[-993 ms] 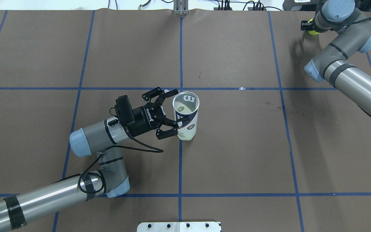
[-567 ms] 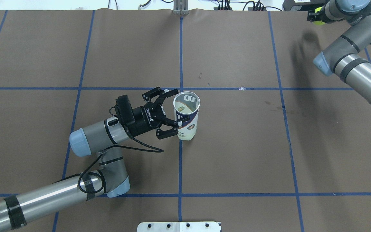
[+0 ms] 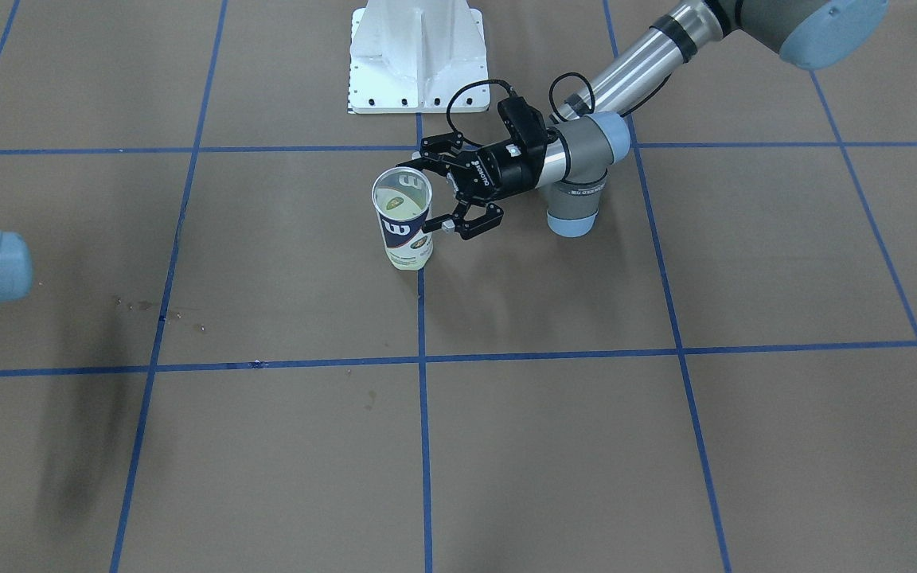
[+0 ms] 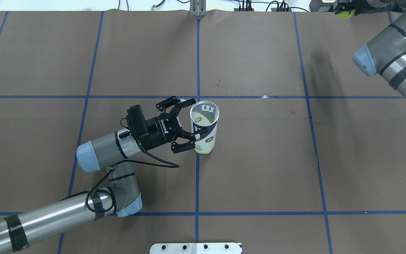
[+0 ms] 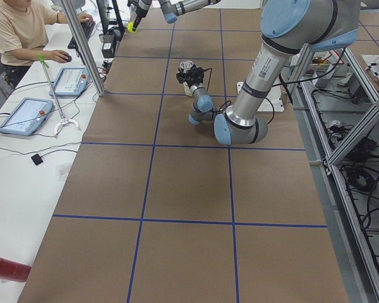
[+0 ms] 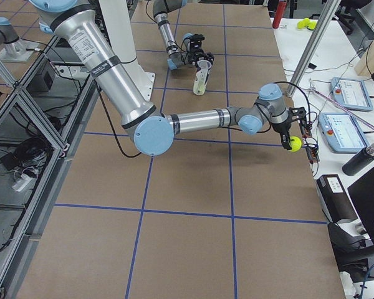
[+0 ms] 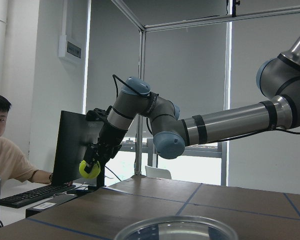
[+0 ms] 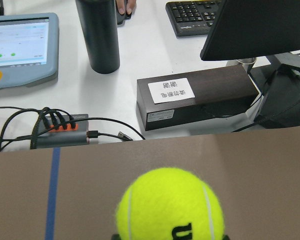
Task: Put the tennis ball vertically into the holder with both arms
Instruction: 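Grasp the farther yellow ball with the right gripper, then carry the second ball with the right gripper toward the can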
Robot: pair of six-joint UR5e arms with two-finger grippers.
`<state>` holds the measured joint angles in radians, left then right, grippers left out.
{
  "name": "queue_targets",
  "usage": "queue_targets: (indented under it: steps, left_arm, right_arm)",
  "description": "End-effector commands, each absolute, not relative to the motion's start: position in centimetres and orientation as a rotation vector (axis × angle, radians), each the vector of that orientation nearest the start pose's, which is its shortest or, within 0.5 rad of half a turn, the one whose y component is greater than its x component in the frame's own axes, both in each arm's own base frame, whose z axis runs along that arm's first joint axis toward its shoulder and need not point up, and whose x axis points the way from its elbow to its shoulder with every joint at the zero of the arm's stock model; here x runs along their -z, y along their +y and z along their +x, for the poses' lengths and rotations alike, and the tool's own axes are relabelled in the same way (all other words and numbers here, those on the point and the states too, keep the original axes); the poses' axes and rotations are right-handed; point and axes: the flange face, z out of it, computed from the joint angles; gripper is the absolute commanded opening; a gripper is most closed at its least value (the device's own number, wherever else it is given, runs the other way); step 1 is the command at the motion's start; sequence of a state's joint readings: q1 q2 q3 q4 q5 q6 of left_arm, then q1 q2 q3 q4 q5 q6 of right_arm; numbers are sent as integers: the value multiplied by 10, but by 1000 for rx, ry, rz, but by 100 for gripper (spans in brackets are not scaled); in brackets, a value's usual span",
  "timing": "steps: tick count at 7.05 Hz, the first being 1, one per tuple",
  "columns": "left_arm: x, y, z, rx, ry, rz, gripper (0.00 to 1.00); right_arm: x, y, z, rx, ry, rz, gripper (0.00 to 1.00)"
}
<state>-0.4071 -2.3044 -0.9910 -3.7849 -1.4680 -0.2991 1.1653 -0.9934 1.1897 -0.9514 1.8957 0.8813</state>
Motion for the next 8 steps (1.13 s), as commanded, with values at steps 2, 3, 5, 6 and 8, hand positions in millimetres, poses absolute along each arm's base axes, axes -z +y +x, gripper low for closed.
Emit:
queue_targets:
  steps: [2, 3, 5, 6, 8]
  left_arm:
    - [-274, -396, 559, -293, 1561, 1807, 98]
    - [-267, -395, 557, -283, 1576, 1810, 98]
    - [-263, -394, 554, -279, 1587, 1811, 98]
    - [-263, -394, 555, -280, 1586, 1810, 98]
    - [-265, -394, 555, -285, 1581, 1804, 98]
  right_arm:
    - [-318, -663, -194, -327, -857, 365, 0]
    - [-296, -647, -194, -327, -845, 341, 0]
    - [-293, -643, -203, -324, -849, 331, 0]
    - [-292, -641, -206, -321, -852, 331, 0]
    - [-278, -628, -221, -330, -883, 321, 0]
